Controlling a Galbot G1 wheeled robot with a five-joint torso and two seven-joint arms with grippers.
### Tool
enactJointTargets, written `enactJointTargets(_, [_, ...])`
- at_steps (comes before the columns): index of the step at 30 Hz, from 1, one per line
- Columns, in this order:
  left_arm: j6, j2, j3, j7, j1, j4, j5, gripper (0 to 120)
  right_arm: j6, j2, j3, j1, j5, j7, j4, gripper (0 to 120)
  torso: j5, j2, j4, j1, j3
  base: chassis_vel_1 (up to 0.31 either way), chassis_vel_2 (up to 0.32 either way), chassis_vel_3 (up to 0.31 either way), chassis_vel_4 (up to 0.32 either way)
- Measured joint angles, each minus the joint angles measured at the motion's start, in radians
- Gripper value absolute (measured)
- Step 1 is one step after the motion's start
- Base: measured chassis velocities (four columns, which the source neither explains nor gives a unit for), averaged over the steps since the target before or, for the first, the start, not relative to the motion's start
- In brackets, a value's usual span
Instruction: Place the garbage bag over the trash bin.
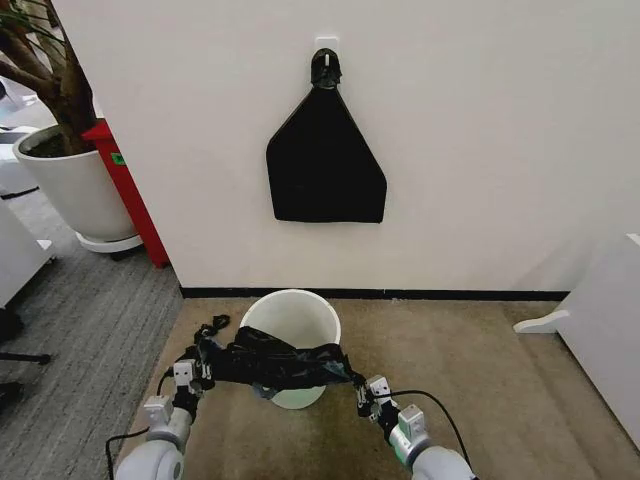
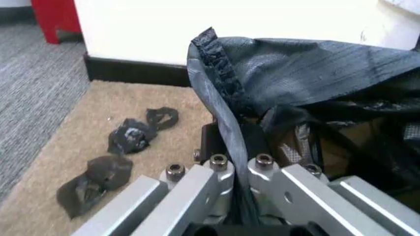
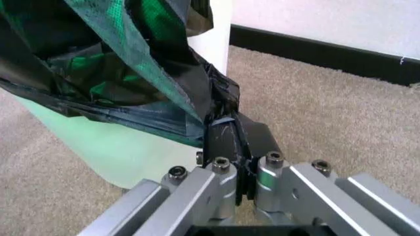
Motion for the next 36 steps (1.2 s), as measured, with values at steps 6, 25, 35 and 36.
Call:
enactJointTargets(6, [-0.092, -0.009, 0.005, 0.058, -0.005, 0.029, 0.000, 4, 0.005, 0.002, -0.001, -0.006, -0.005, -0.001, 0.003, 0, 0.0000, 0.000, 0.0001, 0.000, 0.000, 0.000, 0.000, 0.000, 0.000])
enactJointTargets(25, [-0.265, -0.025, -0.045, 0.192, 0.094, -0.095, 0.037, 76, 0.029, -0.036, 0.027, -0.087, -0.051, -0.048, 0.152, 54, 0.0001, 0.000, 0.0000, 0.000, 0.000, 0.000, 0.000, 0.000, 0.000])
enactJointTargets(35, [-0.290, -0.039, -0.063, 0.183, 0.178, -0.203, 0.037, 100, 0.025, -0.075, 0.050, -0.136, -0.047, -0.096, 0.246, 88, 0.0001, 0.000, -0.0001, 0.000, 0.000, 0.000, 0.000, 0.000, 0.000])
enactJointTargets(36, [-0.294, -0.042, -0.064, 0.181, 0.191, -0.219, 0.035, 100, 0.025, -0.077, 0.052, -0.140, -0.047, -0.098, 0.256, 91, 0.0001, 0.000, 0.0000, 0.000, 0.000, 0.000, 0.000, 0.000, 0.000])
